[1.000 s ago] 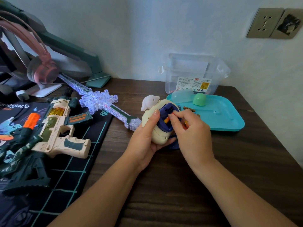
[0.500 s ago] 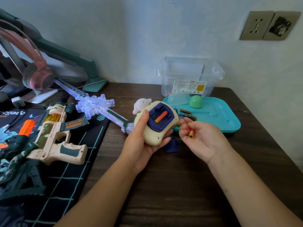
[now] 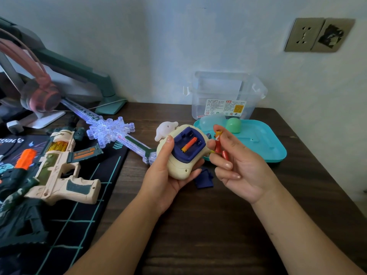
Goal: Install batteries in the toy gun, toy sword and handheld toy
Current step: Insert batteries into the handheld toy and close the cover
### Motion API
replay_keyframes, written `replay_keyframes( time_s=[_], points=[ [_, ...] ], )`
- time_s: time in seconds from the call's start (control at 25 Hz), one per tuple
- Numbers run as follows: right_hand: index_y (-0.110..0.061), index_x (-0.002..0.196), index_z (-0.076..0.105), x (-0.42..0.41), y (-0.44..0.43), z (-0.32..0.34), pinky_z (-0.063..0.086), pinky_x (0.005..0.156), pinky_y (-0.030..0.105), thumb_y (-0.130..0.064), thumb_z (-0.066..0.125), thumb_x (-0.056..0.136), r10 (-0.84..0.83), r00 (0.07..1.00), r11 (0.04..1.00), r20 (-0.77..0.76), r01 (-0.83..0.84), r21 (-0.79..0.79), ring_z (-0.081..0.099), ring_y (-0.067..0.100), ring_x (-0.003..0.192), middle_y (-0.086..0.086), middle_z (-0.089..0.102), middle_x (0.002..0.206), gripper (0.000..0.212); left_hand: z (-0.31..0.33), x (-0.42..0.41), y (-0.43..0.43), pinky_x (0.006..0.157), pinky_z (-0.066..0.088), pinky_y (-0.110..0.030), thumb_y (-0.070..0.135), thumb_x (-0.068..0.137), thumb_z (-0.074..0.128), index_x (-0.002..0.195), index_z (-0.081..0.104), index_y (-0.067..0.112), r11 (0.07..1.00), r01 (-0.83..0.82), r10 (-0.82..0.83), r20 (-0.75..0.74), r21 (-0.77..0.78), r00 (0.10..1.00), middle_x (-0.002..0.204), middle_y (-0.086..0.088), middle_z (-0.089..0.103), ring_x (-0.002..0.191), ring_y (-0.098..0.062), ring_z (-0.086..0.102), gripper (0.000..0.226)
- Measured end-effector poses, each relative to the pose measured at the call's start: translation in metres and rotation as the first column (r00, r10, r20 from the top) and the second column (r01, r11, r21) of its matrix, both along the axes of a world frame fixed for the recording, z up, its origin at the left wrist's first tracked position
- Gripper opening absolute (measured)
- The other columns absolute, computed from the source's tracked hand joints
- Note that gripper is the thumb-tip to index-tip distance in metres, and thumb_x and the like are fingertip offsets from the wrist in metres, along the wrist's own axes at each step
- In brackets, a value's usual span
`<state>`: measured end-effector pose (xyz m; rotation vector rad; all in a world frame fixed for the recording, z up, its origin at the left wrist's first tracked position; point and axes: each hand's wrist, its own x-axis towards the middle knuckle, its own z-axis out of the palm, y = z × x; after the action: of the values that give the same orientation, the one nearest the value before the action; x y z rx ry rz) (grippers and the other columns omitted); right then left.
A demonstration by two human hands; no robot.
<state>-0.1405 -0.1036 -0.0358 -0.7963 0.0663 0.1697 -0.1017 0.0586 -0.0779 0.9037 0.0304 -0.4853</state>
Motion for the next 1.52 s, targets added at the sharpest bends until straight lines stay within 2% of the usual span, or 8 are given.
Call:
replay_keyframes(
  time_s=[0.4, 0.52, 0.76, 0.96, 1.12, 1.32, 1.4, 1.52],
  points=[
    [-0.017, 0.099, 0.07, -0.001, 0.0, -0.003, 0.013, 0.043, 0.018, -0.02, 0.048, 0.092, 0.083, 0.992, 0.996, 0.09, -0.08, -0.04, 0.035, 0.006, 0.044, 0.004, 0.057, 0.075, 0.023, -0.001, 0.001, 0.0, 0.066, 0.062, -0.032, 0.053, 0.079, 0.06, 0.13, 0.062, 0.022, 1.0, -0.006, 0.006, 0.009, -0.004, 1.0, 0.118, -0.01, 0.072, 0.101, -0.028, 0.072, 0.06],
    [-0.015, 0.101, 0.062, -0.002, 0.003, -0.002, 0.015, 0.041, 0.021, -0.021, 0.055, 0.09, -0.025, 0.996, 0.969, 0.085, 0.045, -0.242, 0.032, 0.009, 0.043, 0.005, 0.05, 0.068, 0.015, 0.0, 0.0, -0.001, 0.068, 0.062, -0.032, 0.053, 0.08, 0.059, 0.13, 0.062, 0.022, 1.0, -0.004, 0.003, 0.011, 0.004, 1.0, 0.12, -0.012, 0.072, 0.106, -0.033, 0.07, 0.059],
    [-0.026, 0.094, 0.065, -0.005, 0.02, -0.005, 0.035, 0.044, 0.017, -0.022, 0.062, 0.09, -0.21, 0.935, 0.589, 0.285, 0.354, -0.727, 0.045, 0.003, 0.048, -0.011, 0.055, 0.059, 0.006, 0.0, -0.002, -0.003, 0.072, 0.062, -0.033, 0.051, 0.078, 0.061, 0.128, 0.062, 0.023, 0.998, -0.036, 0.033, 0.06, 0.044, 0.998, 0.116, -0.009, 0.073, 0.105, -0.028, 0.071, 0.057],
    [-0.028, 0.084, 0.057, -0.003, 0.028, -0.01, 0.048, 0.056, 0.015, -0.029, 0.07, 0.085, -0.205, 0.912, 0.362, 0.356, 0.408, -0.838, 0.062, 0.0, 0.07, -0.011, 0.064, 0.074, 0.013, -0.002, -0.003, -0.005, 0.089, 0.058, -0.043, 0.047, 0.081, 0.061, 0.129, 0.062, 0.023, 0.992, -0.084, 0.07, 0.149, 0.092, 0.986, 0.119, -0.008, 0.072, 0.107, -0.023, 0.07, 0.053],
    [-0.04, 0.088, 0.057, -0.006, 0.032, -0.01, 0.047, 0.065, 0.006, -0.034, 0.06, 0.09, -0.141, 0.915, 0.261, 0.379, 0.404, -0.877, 0.056, -0.01, 0.089, -0.02, 0.061, 0.089, 0.007, -0.004, -0.004, -0.006, 0.093, 0.056, -0.048, 0.046, 0.085, 0.06, 0.132, 0.06, 0.023, 0.99, -0.079, 0.057, 0.19, 0.115, 0.98, 0.123, -0.008, 0.07, 0.113, -0.026, 0.068, 0.052],
    [-0.032, 0.116, 0.062, -0.01, 0.035, -0.012, 0.043, 0.079, 0.004, -0.028, 0.047, 0.098, 0.014, 0.895, 0.138, 0.446, 0.44, -0.887, 0.053, -0.005, 0.1, -0.016, 0.059, 0.104, 0.024, -0.003, -0.003, -0.003, 0.089, 0.058, -0.043, 0.044, 0.086, 0.059, 0.131, 0.061, 0.022, 0.991, -0.1, 0.084, 0.178, 0.083, 0.98, 0.123, -0.008, 0.07, 0.113, -0.025, 0.068, 0.05],
    [-0.032, 0.115, 0.061, -0.009, 0.036, -0.015, 0.044, 0.079, 0.005, -0.028, 0.053, 0.095, 0.005, 0.896, 0.142, 0.443, 0.438, -0.888, 0.055, -0.005, 0.097, -0.016, 0.059, 0.102, 0.022, -0.003, -0.003, -0.003, 0.086, 0.059, -0.042, 0.043, 0.087, 0.059, 0.13, 0.061, 0.021, 0.992, -0.096, 0.082, 0.175, 0.076, 0.981, 0.122, -0.009, 0.071, 0.111, -0.025, 0.068, 0.049],
    [-0.035, 0.1, 0.053, -0.003, 0.036, -0.018, 0.048, 0.064, 0.01, -0.03, 0.066, 0.087, -0.118, 0.925, 0.3, 0.36, 0.379, -0.875, 0.059, -0.001, 0.077, -0.008, 0.062, 0.086, 0.019, -0.002, -0.003, -0.003, 0.087, 0.058, -0.043, 0.043, 0.085, 0.06, 0.128, 0.062, 0.022, 0.992, -0.094, 0.079, 0.179, 0.081, 0.981, 0.119, -0.008, 0.072, 0.11, -0.027, 0.069, 0.048]
  ],
)
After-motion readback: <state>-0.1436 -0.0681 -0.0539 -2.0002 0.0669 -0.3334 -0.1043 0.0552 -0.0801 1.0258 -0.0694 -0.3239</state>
